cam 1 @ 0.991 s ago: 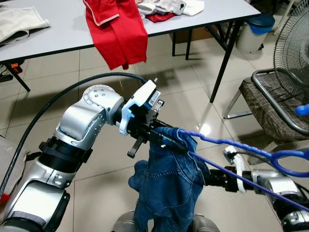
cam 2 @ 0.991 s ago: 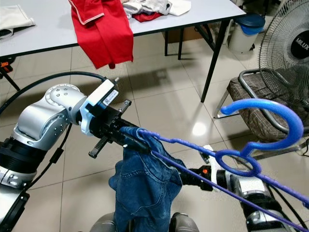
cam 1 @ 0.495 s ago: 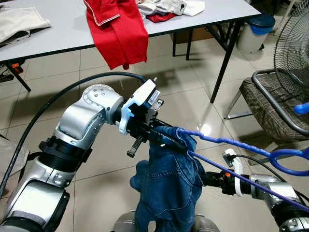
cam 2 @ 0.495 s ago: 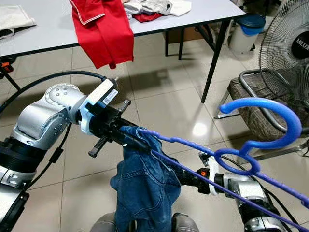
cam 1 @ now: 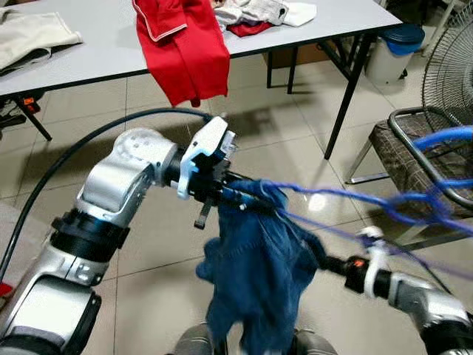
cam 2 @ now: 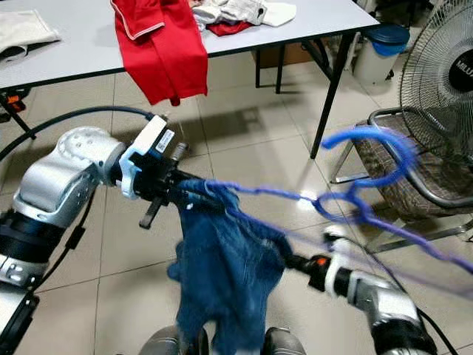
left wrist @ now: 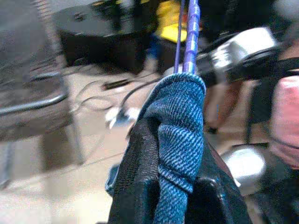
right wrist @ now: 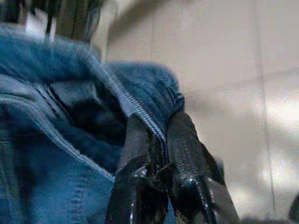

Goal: Hang hanger

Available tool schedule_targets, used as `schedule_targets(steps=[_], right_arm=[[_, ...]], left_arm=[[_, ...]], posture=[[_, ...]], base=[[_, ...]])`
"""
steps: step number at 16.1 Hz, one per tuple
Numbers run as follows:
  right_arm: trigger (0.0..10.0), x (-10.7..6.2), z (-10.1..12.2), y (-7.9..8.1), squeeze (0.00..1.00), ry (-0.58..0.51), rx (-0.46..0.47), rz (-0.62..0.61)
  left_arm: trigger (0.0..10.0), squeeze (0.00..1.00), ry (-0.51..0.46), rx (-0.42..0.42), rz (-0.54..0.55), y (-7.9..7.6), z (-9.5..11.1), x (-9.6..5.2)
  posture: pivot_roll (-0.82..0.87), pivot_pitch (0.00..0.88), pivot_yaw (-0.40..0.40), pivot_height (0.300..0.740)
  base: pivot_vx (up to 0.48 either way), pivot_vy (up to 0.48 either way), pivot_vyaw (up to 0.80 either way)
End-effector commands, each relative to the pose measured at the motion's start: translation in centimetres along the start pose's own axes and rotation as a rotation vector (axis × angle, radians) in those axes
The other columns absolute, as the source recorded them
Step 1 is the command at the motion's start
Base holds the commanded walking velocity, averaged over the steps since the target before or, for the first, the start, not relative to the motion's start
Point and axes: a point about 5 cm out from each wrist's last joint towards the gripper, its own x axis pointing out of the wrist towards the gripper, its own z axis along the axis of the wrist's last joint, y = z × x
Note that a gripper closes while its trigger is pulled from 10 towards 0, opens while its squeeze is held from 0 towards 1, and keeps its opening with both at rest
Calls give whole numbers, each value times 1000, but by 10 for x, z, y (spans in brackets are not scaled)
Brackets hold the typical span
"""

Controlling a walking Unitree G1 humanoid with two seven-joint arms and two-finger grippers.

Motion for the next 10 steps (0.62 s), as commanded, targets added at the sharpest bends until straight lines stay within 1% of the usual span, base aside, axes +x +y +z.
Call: schedule_targets(steps=[1,2,3,5,6,7,8,10], right_arm=[[0,-8,4,-4,0,-73,22,-48],[0,-17,10,-7,0,-147,26,-112],[0,-20,12,-8,0,-172,30,-133],[0,-33,26,-16,0,-300,80,-246],[0,-34,27,-17,0,-316,88,-261],[0,-42,33,-21,0,-373,133,-319],[0,-46,36,-22,0,-395,145,-344],[0,-51,44,-26,0,-429,156,-382]], left_arm=[[0,0,33,-8,97,1,-10,-15],[0,0,49,-31,145,-2,-21,-24],[0,0,50,-41,162,-3,-24,-27],[0,0,73,-51,263,-3,-37,-38],[0,0,76,-52,277,-3,-39,-39],[0,0,74,-48,346,-3,-45,-45],[0,0,79,-37,377,-3,-48,-48],[0,0,86,-26,405,-3,-51,-53]], posture=[[22,108,107,740],[17,109,108,740],[17,109,108,740],[8,112,109,740],[8,112,109,740],[7,112,108,740],[8,111,108,740],[9,111,109,740]], base=[[0,0,0],[0,0,0],[0,0,0],[0,0,0],[0,0,0],[0,0,0],[0,0,0],[0,0,0]])
